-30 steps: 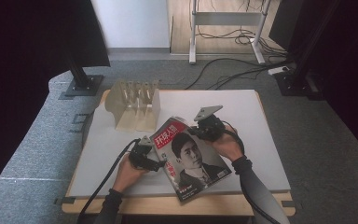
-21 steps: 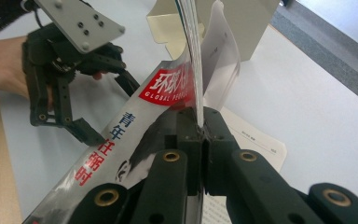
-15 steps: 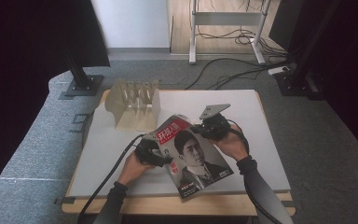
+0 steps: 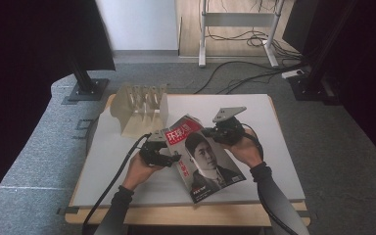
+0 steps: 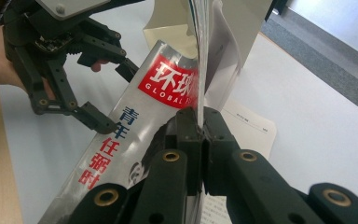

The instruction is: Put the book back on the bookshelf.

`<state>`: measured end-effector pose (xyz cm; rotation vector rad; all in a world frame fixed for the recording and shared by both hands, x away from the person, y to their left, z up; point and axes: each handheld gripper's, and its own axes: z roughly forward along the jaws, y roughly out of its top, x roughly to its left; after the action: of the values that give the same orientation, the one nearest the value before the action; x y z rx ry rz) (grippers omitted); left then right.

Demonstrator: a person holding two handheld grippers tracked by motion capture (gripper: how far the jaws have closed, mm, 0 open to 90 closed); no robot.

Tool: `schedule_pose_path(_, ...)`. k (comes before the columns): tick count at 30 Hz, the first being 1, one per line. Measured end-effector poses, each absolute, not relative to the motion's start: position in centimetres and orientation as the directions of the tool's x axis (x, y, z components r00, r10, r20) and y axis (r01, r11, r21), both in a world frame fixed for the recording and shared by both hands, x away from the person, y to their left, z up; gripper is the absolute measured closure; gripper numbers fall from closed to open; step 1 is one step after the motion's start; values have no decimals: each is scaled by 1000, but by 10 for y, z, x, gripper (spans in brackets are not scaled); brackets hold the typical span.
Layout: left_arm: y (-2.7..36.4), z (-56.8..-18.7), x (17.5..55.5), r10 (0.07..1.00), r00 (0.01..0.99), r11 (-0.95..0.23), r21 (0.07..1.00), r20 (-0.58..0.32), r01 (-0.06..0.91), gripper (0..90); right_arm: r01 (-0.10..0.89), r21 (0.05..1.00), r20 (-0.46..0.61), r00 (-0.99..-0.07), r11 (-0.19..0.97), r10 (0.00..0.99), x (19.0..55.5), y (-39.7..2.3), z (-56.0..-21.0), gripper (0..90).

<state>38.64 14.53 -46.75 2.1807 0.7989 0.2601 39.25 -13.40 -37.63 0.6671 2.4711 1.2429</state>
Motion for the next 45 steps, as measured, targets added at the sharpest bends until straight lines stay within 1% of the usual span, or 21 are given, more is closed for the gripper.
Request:
schedule_pose_path(3,144,-465,389,622,781,-517,714,-64,471,279,276,818,-37,-850,505,525,394,-136,-377,863)
schedule_pose_path(6,145,-462,391,627,776,-521,701,-75,488,326,281,819,-29,-851,501,524,395,-136,-378,863)
schedule_pose_path(9,148,-460,394,636,763,-487,706,-117,514,405,280,817,-32,-851,504,525,395,-136,-377,863)
schedule_pose_path(12,151,-456,394,637,760,-470,714,-132,519,469,279,817,-33,-851,505,524,395,-135,-375,863)
schedule_pose_path(15,154,-452,395,639,751,-446,716,-165,537,539,275,819,-36,-852,504,523,395,-135,-374,863)
schedule_pose_path(20,154,-442,395,631,757,-455,708,-173,541,611,271,820,-43,-849,504,527,396,-133,-372,861)
schedule_pose_path(23,155,-433,395,630,757,-444,720,-172,533,655,274,819,-50,-842,504,538,397,-135,-371,860)
schedule_pose_path(26,155,-423,394,630,762,-446,734,-149,512,686,274,823,-54,-835,498,548,399,-138,-369,859)
schedule_pose_path(34,155,-393,387,638,769,-465,775,-41,428,748,283,829,-71,-803,483,592,406,-144,-368,853)
schedule_pose_path(37,154,-383,382,633,774,-486,793,29,367,770,281,841,-70,-791,462,607,407,-147,-367,854)
schedule_pose_path(40,157,-374,376,632,767,-486,827,109,283,797,268,857,-77,-778,441,623,407,-149,-364,854)
schedule_pose_path(42,160,-371,372,634,764,-473,843,124,256,816,260,864,-80,-773,431,629,406,-150,-362,856)
schedule_pose_path(44,162,-370,368,630,764,-479,844,138,242,816,258,862,-89,-771,437,630,406,-151,-364,858)
schedule_pose_path(45,163,-371,366,628,767,-472,848,132,241,816,260,862,-85,-772,435,630,406,-152,-365,859)
